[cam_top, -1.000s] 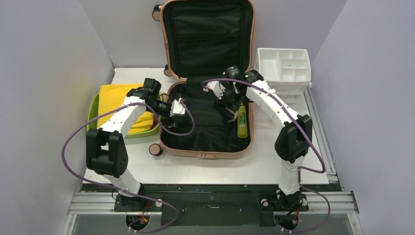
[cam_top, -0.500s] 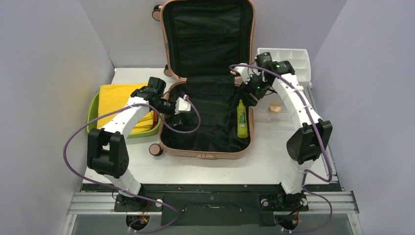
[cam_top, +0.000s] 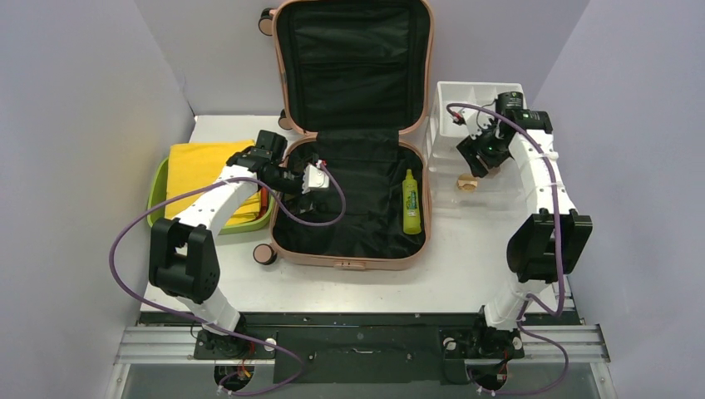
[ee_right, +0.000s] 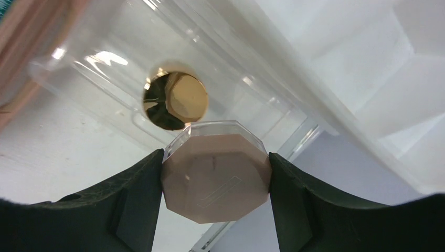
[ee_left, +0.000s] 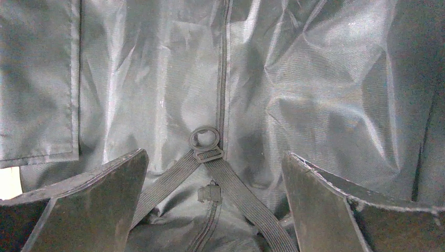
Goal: Open, take out, and arrange the luggage
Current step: Place the makeup in the drawer.
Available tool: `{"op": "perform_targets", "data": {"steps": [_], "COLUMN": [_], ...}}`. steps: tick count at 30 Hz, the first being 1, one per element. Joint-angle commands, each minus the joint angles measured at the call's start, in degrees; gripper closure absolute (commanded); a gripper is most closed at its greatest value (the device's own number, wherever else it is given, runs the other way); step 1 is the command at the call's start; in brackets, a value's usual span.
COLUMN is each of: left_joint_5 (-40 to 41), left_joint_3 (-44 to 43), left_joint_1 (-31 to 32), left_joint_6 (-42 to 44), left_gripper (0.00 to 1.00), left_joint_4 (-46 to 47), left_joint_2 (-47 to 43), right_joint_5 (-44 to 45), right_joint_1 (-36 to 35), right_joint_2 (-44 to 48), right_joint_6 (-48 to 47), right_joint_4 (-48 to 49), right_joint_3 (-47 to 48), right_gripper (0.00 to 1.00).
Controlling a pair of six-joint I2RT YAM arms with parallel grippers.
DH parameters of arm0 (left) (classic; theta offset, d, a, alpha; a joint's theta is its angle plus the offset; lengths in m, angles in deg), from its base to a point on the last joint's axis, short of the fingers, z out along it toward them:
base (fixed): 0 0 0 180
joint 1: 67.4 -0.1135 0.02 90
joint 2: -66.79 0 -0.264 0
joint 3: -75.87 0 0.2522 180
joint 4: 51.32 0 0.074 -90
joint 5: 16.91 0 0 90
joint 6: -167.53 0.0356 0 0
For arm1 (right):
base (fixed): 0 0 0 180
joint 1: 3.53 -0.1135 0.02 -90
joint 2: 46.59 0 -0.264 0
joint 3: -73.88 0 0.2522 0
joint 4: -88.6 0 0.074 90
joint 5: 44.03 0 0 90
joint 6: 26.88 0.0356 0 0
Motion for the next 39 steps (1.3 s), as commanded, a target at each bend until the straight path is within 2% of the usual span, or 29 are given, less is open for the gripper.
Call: {"op": "perform_targets", "data": {"steps": [1,6,11,17,28,34,39], "left_joint_5": [-0.4,-0.5,-0.7,-0.8,0.1,3.6,6.7], "left_joint_3": [-0.5,-0.5,-0.9,-0.9,-1.0,-1.4,-0.9], "left_joint_1": [0.4,0.7,0.8,1.0,1.0,0.8,0.9], "left_joint_6": [-1.5,-1.4,-1.5,-1.8,-4.8,-13.3,-18.1], "left_gripper": [0.04,0.04,0.04,0.04,0.04,0.04,0.04], "left_joint_4": [2.2,2.6,2.8,3.1,4.7,7.5,7.7], "left_joint_2": [-2.5,-2.5,-2.2,-2.2,-1.3,-0.7,-1.6], "right_joint_5": [4.8,6.5,7.2,8.1,6.7,6.7,7.5], "right_joint_1": [3.4,5.4,5.9,6.0,5.9,5.9,6.0], "right_joint_2": [3.4,3.1,1.2,-0.1,-0.9,0.2,1.6], "right_joint_6": [-0.6,0.3,1.4,2.5,4.0,4.2,5.1], "right_joint_4": [6.8,11.8,14.1,16.1,17.3,17.1,17.6], "right_joint_3": [-4.2,-9.2,-10.2,-11.4,-14.4,-15.6,-16.5], "right_gripper": [0.79,0.79,0.79,0.72,0.66,0.54,0.39]}}
